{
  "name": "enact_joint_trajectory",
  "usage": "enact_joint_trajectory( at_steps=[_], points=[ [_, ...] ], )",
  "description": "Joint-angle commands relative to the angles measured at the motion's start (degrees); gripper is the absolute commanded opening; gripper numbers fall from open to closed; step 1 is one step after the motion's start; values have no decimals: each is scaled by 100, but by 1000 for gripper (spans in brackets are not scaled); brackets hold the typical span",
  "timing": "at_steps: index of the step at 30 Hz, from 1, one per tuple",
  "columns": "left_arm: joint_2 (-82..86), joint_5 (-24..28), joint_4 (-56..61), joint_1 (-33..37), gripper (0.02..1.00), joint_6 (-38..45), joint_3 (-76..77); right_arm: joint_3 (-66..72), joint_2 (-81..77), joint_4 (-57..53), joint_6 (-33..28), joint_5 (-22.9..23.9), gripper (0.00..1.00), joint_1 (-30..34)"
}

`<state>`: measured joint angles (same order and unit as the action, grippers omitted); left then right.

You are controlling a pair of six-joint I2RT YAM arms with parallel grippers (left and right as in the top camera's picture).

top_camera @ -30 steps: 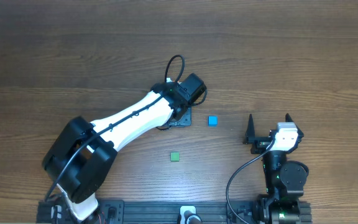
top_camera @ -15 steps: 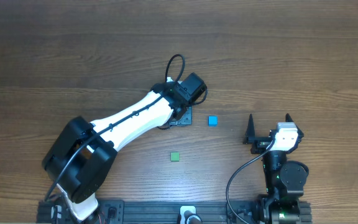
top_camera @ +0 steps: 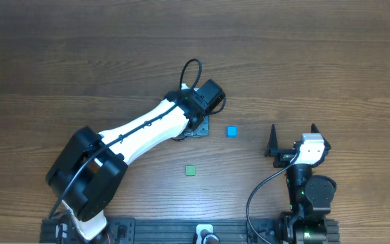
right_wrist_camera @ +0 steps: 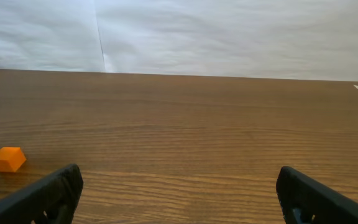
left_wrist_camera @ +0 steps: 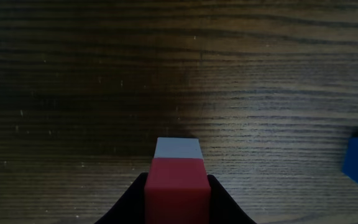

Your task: Stack Cubes

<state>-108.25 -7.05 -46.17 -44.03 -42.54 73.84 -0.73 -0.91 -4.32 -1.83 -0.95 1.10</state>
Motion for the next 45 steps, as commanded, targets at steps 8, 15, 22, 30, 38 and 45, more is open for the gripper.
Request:
enact_joint_trajectory(
  at_steps=[8,15,22,30,38,45],
  points=[
    [-79,-118,48,2,215,-61,31,44,42,2,-17,39,993,35],
    [-138,-118,46,2,244,-85,31,44,42,2,-17,39,991,35],
    [-138,-120,46,2,354,-105,31,44,42,2,-17,39,991,35],
    [-138,-125,50,-2,448,-125,31,44,42,2,-17,39,991,35],
    [-11,-404,197,101,866,-146,297,44,42,2,-17,39,993,35],
    [-463,-584,17,549,895,192,1687,44,42,2,-17,39,993,35]
  ],
)
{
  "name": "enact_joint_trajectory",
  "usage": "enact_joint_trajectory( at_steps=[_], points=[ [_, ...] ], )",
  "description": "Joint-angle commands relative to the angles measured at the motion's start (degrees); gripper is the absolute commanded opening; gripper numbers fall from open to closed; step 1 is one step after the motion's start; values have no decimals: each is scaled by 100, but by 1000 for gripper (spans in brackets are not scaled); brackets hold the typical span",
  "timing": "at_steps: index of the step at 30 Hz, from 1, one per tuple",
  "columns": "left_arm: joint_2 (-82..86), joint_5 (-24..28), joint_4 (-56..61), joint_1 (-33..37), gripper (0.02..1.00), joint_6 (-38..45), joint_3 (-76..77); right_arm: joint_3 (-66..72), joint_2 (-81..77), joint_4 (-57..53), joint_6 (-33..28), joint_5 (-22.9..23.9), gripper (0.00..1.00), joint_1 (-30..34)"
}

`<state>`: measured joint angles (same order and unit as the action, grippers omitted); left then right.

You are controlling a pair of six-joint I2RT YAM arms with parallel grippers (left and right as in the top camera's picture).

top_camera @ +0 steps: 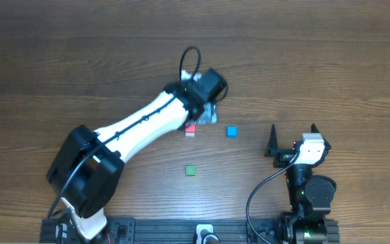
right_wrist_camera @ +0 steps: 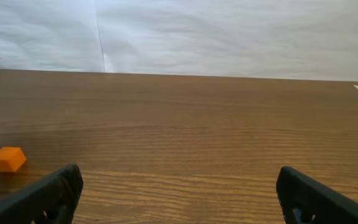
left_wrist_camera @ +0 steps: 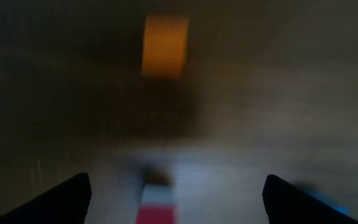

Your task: Stack Cubes

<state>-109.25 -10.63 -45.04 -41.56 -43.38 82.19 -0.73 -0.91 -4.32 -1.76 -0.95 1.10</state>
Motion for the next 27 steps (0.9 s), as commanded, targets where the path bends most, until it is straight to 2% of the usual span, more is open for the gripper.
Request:
enact_joint_trajectory(
  at_steps=[1,6,17,27],
  points=[
    [-555,-229,-249,382,893,315,1172,44,42,2,-24,39,993,35],
    [-1419,-208,-654,671,875,378,2153,44,42,2,-24,39,993,35],
    [-2105,-87,-627,688,849,396,2170,44,42,2,-24,39,991,35],
    [-2192,59,-601,640,776,393,2170,44,42,2,-24,39,991,35]
  ],
)
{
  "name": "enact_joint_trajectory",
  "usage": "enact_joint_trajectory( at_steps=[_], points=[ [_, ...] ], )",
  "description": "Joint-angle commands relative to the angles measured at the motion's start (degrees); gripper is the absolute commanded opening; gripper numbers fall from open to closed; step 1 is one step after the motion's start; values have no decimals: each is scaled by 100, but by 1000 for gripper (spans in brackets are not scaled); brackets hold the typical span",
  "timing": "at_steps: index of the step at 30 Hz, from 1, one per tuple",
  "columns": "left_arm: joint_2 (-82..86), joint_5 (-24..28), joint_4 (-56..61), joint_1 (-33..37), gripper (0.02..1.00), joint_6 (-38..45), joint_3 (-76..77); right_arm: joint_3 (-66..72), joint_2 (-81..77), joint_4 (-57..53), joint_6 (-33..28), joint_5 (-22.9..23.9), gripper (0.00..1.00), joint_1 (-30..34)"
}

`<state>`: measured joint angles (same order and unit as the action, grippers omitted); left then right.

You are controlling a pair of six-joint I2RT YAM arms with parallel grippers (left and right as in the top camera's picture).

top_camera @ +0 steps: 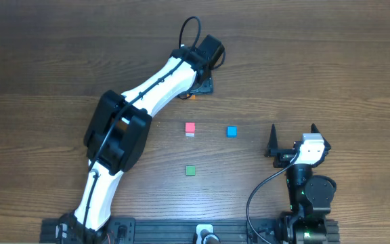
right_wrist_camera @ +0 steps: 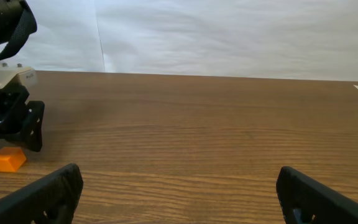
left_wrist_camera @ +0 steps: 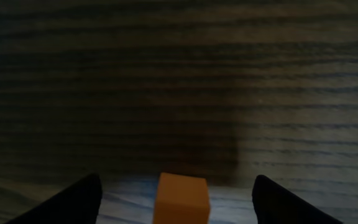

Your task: Stack Cubes

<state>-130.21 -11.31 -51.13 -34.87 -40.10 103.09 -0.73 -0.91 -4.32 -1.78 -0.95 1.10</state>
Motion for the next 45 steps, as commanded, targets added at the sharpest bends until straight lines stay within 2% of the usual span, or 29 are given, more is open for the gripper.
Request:
enact_joint_trajectory(
  at_steps=[1,15,21,28,45],
  points=[
    [-101,138,11,-39,772,66,81,44,42,2,-22,39,993,35],
    [-197,249,2,-55,698,66,79,44,42,2,-22,39,993,35],
    [-197,249,-26,-48,562,66,79,44,42,2,-22,39,991,35],
    [-199,249,-101,-48,470,63,74,44,42,2,-22,39,993,35],
    [-227,251,-105,-48,308,59,74,44,42,2,-22,39,993,35]
  ],
)
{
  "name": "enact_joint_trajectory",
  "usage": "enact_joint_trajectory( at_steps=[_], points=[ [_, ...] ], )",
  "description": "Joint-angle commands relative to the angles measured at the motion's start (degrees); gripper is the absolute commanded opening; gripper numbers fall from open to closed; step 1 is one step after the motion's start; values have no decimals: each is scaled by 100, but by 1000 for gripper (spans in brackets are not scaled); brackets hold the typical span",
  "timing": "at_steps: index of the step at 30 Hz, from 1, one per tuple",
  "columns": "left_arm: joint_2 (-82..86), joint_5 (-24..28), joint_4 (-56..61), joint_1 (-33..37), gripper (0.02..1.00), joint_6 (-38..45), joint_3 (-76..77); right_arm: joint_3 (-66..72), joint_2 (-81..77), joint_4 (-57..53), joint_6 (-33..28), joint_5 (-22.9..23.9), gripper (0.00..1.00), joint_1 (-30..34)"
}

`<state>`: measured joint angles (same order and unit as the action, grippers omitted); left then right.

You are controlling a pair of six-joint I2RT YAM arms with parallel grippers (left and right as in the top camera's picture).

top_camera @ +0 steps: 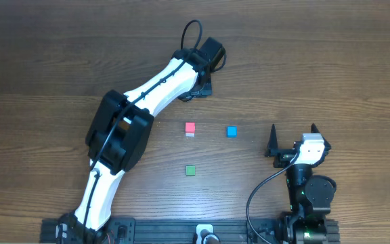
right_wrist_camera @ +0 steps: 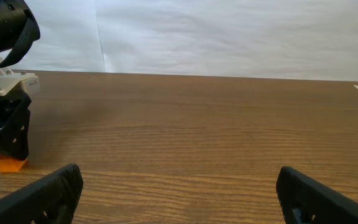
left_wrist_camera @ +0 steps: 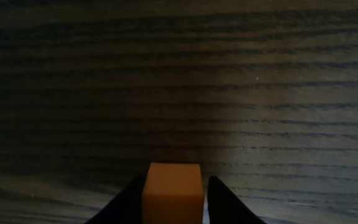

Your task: Stack Cubes

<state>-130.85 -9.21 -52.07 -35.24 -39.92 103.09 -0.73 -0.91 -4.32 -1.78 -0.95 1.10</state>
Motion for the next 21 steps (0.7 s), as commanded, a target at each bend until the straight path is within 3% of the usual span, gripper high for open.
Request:
enact_joint_trajectory(
  at_steps=[1,11,21],
  points=[
    [-164,44,-11,-11,305,39,74,44,42,2,-22,39,993,35],
    [68,208,-118,-15,183,17,74,44,42,2,-22,39,991,35],
    [1421,13,-872,-175,148,-160,37,44,42,2,-22,39,991,35]
  ],
)
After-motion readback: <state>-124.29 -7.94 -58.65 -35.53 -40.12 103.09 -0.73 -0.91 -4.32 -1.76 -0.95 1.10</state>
